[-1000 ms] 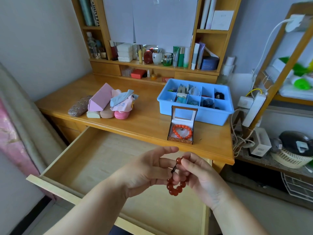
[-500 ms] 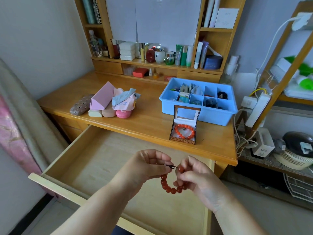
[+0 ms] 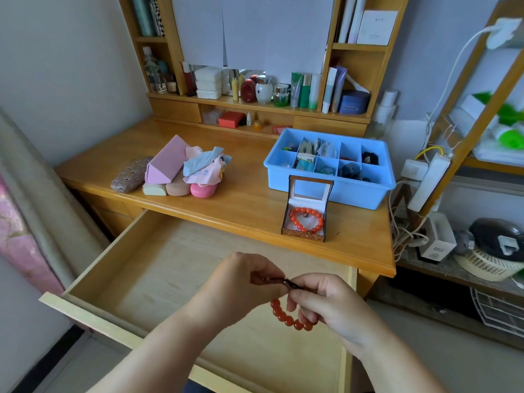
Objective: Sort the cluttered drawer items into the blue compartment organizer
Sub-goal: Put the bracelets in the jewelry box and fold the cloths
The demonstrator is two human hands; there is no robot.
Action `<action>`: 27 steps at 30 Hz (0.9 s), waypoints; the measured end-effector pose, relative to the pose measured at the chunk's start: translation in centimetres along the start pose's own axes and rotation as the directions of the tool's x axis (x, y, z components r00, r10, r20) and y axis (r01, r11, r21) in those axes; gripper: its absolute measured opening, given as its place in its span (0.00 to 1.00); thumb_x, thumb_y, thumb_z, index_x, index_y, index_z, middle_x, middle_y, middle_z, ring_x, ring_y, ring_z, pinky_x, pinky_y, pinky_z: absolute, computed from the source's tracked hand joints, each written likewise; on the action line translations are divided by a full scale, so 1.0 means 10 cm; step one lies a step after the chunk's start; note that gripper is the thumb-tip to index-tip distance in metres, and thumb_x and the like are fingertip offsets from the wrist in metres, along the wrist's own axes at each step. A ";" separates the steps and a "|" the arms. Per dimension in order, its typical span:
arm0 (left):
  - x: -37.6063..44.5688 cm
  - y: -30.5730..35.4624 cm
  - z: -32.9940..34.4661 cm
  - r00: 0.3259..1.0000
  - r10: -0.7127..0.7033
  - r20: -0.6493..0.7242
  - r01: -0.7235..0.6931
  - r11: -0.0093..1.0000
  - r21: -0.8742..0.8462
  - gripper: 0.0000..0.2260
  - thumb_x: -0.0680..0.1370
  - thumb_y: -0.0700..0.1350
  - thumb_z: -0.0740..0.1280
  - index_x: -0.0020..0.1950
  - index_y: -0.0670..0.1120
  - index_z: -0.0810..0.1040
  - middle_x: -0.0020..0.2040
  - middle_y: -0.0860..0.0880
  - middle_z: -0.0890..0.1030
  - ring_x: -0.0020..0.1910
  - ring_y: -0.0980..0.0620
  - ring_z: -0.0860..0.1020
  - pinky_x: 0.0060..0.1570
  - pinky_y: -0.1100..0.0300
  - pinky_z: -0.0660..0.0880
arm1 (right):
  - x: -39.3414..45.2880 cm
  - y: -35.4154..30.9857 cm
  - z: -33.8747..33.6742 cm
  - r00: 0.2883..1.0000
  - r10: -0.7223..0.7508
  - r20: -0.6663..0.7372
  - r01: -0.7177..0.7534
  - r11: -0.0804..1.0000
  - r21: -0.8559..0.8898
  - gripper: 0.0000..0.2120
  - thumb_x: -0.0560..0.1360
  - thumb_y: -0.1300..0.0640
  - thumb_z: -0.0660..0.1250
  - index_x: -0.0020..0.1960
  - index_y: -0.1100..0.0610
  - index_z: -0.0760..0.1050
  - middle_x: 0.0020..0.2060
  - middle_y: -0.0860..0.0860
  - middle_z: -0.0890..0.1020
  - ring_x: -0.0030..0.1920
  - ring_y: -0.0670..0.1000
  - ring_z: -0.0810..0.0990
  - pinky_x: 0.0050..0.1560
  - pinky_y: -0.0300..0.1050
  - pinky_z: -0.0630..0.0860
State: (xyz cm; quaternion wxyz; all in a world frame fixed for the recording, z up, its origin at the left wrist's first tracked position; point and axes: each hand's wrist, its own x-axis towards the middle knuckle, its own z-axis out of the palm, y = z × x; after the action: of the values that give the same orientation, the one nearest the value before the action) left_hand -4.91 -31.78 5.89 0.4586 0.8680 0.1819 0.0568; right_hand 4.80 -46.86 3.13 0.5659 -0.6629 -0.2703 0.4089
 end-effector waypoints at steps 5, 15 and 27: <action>-0.01 -0.06 0.01 0.968 0.196 -0.157 -0.156 0.959 0.235 0.05 0.72 0.45 0.74 0.47 0.50 0.84 0.35 0.57 0.78 0.39 0.62 0.75 0.35 0.70 0.71 | 0.03 0.06 0.04 1.000 0.015 -0.026 -0.010 0.981 0.195 0.08 0.77 0.62 0.65 0.49 0.59 0.83 0.35 0.55 0.81 0.27 0.46 0.70 0.34 0.42 0.72; -0.01 -0.17 0.06 0.979 0.177 -0.103 -0.168 0.982 0.090 0.07 0.75 0.42 0.69 0.41 0.54 0.81 0.38 0.56 0.81 0.39 0.60 0.78 0.38 0.71 0.72 | 0.06 0.07 0.07 0.960 0.112 -0.258 -0.010 0.930 0.367 0.11 0.77 0.62 0.63 0.40 0.58 0.82 0.30 0.56 0.79 0.23 0.47 0.66 0.29 0.42 0.69; -0.04 -0.09 0.16 0.985 -0.110 0.131 0.170 0.721 -0.671 0.08 0.82 0.38 0.55 0.46 0.40 0.71 0.34 0.44 0.76 0.35 0.47 0.78 0.39 0.58 0.75 | 0.02 -0.06 -0.03 0.995 0.001 -0.105 -0.026 0.971 -0.239 0.04 0.71 0.55 0.72 0.38 0.48 0.81 0.25 0.43 0.79 0.26 0.42 0.74 0.35 0.41 0.73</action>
State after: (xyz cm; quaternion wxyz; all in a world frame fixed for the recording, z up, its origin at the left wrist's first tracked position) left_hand -5.12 -32.72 4.22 0.7540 0.6254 0.1947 0.0489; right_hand 5.25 -46.77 3.71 0.4923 -0.7485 -0.2834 0.3420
